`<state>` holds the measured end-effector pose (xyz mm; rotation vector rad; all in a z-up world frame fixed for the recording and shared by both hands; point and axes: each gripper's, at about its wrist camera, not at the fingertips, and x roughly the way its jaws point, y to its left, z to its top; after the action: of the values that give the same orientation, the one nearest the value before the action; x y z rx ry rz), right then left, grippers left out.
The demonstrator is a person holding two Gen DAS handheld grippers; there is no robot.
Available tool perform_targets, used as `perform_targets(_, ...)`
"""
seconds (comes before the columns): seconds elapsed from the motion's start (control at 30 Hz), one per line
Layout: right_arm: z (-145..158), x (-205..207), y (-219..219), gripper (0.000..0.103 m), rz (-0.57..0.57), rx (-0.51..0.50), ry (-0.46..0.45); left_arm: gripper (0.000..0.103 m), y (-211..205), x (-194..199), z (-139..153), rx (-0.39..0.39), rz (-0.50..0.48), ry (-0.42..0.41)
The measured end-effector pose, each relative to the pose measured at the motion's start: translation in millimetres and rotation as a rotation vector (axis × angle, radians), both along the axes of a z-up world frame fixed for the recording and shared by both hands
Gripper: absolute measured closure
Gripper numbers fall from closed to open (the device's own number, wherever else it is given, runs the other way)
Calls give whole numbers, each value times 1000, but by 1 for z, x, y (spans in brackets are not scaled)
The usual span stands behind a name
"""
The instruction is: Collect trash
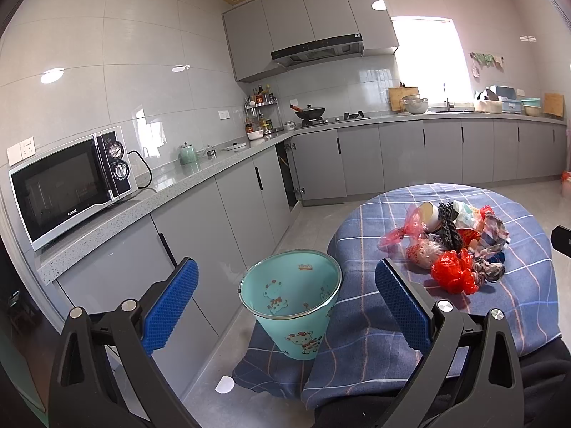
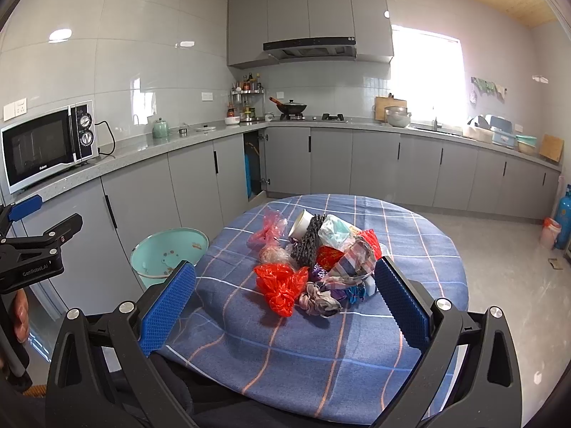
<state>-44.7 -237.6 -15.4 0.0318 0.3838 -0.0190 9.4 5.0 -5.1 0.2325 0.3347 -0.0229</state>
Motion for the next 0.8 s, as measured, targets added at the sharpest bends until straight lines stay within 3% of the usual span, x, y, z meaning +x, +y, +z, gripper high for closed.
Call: perform_targets(0.8,0,-1,0,4,-2,12,-4,5,1,1,0,-2,2,0)
